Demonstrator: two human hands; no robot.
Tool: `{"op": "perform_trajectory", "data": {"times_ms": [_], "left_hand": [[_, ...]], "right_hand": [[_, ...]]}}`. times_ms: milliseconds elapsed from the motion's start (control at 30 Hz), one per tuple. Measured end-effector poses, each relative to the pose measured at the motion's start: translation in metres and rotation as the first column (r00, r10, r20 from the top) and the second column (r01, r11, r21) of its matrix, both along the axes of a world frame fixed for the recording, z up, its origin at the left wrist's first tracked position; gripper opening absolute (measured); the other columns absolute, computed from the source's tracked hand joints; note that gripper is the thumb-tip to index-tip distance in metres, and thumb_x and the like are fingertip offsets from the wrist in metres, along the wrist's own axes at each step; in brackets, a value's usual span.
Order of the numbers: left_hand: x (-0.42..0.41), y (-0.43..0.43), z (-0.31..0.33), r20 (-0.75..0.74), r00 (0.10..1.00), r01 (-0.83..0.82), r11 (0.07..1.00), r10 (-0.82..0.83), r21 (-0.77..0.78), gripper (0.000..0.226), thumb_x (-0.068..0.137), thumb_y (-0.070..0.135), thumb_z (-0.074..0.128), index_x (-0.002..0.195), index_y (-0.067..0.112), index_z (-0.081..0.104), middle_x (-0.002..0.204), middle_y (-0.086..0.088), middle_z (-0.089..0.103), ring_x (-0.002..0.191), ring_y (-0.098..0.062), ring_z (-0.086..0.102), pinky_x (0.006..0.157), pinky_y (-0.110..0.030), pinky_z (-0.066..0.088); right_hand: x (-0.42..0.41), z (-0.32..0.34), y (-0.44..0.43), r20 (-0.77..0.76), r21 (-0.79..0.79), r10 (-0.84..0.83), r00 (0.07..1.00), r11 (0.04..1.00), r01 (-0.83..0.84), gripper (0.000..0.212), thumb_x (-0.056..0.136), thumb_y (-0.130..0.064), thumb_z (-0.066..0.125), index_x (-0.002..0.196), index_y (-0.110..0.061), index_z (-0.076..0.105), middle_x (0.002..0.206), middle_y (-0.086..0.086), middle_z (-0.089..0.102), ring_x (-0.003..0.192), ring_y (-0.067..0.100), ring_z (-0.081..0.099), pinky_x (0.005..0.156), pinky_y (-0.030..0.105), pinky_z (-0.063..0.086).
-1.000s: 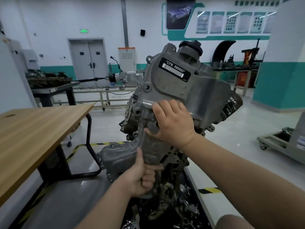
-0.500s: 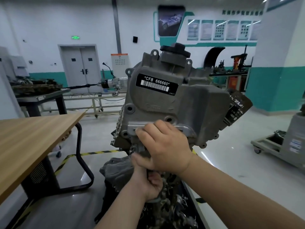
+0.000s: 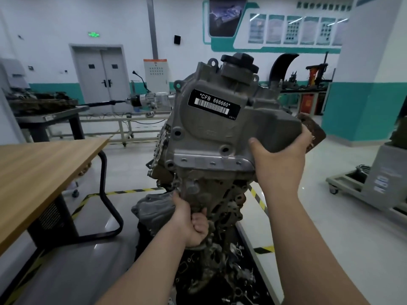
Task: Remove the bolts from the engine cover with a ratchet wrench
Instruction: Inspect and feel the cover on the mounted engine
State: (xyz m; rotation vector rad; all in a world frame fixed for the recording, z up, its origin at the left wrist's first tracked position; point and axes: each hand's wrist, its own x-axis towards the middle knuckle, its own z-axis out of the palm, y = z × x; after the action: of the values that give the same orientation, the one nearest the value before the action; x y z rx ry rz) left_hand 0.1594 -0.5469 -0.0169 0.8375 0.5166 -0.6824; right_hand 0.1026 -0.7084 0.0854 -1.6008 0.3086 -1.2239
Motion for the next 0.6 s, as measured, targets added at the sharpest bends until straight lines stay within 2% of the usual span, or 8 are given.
{"op": "perform_trajectory", "data": {"times_ms": [100, 167, 233, 333, 433, 500, 600], "left_hand": [[-0.001, 0.020, -0.010, 0.115, 0.980, 0.124, 0.956, -0.160, 0.268, 0.085, 0.054, 0.097, 0.030, 0.053, 0.013, 0.043, 0.043, 0.006, 0.024, 0.029, -0.009, 0.019, 0.033, -0.011, 0.013], [-0.001, 0.037, -0.021, 0.166, 0.963, 0.109, 0.871, -0.213, 0.479, 0.080, 0.047, 0.093, 0.033, 0.056, 0.015, 0.041, 0.045, 0.005, 0.023, 0.032, -0.010, 0.016, 0.035, -0.013, 0.012], [-0.003, 0.049, -0.034, 0.179, 0.960, 0.066, 0.795, -0.215, 0.603, 0.079, 0.040, 0.091, 0.036, 0.059, 0.015, 0.042, 0.045, 0.005, 0.024, 0.034, -0.010, 0.016, 0.038, -0.015, 0.012], [-0.001, 0.053, -0.048, 0.212, 0.965, -0.024, 0.761, -0.151, 0.649, 0.082, 0.039, 0.091, 0.033, 0.062, 0.013, 0.045, 0.045, 0.004, 0.024, 0.036, -0.012, 0.017, 0.040, -0.016, 0.013], [0.002, 0.054, -0.054, 0.258, 0.964, -0.119, 0.750, -0.071, 0.650, 0.085, 0.047, 0.093, 0.025, 0.064, 0.012, 0.045, 0.044, 0.003, 0.023, 0.034, -0.012, 0.017, 0.040, -0.015, 0.014], [0.004, 0.057, -0.056, 0.259, 0.965, -0.131, 0.771, -0.046, 0.624, 0.085, 0.059, 0.094, 0.021, 0.061, 0.012, 0.046, 0.043, 0.004, 0.023, 0.033, -0.010, 0.017, 0.039, -0.013, 0.014], [0.004, 0.064, -0.058, 0.212, 0.968, -0.046, 0.740, -0.132, 0.671, 0.083, 0.069, 0.091, 0.021, 0.062, 0.012, 0.046, 0.043, 0.004, 0.024, 0.033, -0.010, 0.017, 0.039, -0.014, 0.014]], "right_hand": [[0.005, -0.002, 0.003, 0.049, 0.039, -0.031, 0.998, 0.999, 0.030, 0.076, 0.072, -0.037, 0.079, 0.134, -0.030, 0.035, 0.119, -0.009, 0.056, 0.098, 0.008, 0.058, 0.083, 0.024, 0.051], [0.008, -0.004, 0.004, 0.086, 0.051, -0.047, 0.995, 0.998, 0.043, 0.074, 0.072, -0.037, 0.078, 0.134, -0.030, 0.037, 0.120, -0.008, 0.057, 0.100, 0.011, 0.059, 0.081, 0.021, 0.051], [0.011, -0.007, 0.004, 0.128, 0.052, -0.053, 0.990, 0.998, 0.047, 0.073, 0.072, -0.038, 0.078, 0.132, -0.032, 0.037, 0.120, -0.008, 0.057, 0.102, 0.013, 0.060, 0.077, 0.015, 0.049], [0.014, -0.008, 0.002, 0.141, 0.046, -0.056, 0.988, 0.998, 0.050, 0.072, 0.070, -0.042, 0.076, 0.130, -0.034, 0.037, 0.119, -0.009, 0.057, 0.101, 0.010, 0.059, 0.071, 0.002, 0.045], [0.014, -0.006, -0.002, 0.147, 0.038, -0.035, 0.988, 0.999, 0.029, 0.073, 0.069, -0.042, 0.076, 0.130, -0.034, 0.036, 0.118, -0.011, 0.057, 0.098, 0.002, 0.057, 0.071, 0.000, 0.044], [0.012, -0.006, -0.002, 0.157, 0.009, -0.002, 0.988, 1.000, 0.000, 0.074, 0.069, -0.040, 0.076, 0.131, -0.031, 0.036, 0.116, -0.013, 0.056, 0.096, -0.003, 0.057, 0.072, 0.002, 0.045], [0.009, -0.004, -0.011, 0.131, -0.066, 0.029, 0.991, 0.998, -0.020, 0.072, 0.071, -0.035, 0.077, 0.130, -0.028, 0.037, 0.107, -0.021, 0.052, 0.091, -0.017, 0.053, 0.069, 0.000, 0.043]]}}
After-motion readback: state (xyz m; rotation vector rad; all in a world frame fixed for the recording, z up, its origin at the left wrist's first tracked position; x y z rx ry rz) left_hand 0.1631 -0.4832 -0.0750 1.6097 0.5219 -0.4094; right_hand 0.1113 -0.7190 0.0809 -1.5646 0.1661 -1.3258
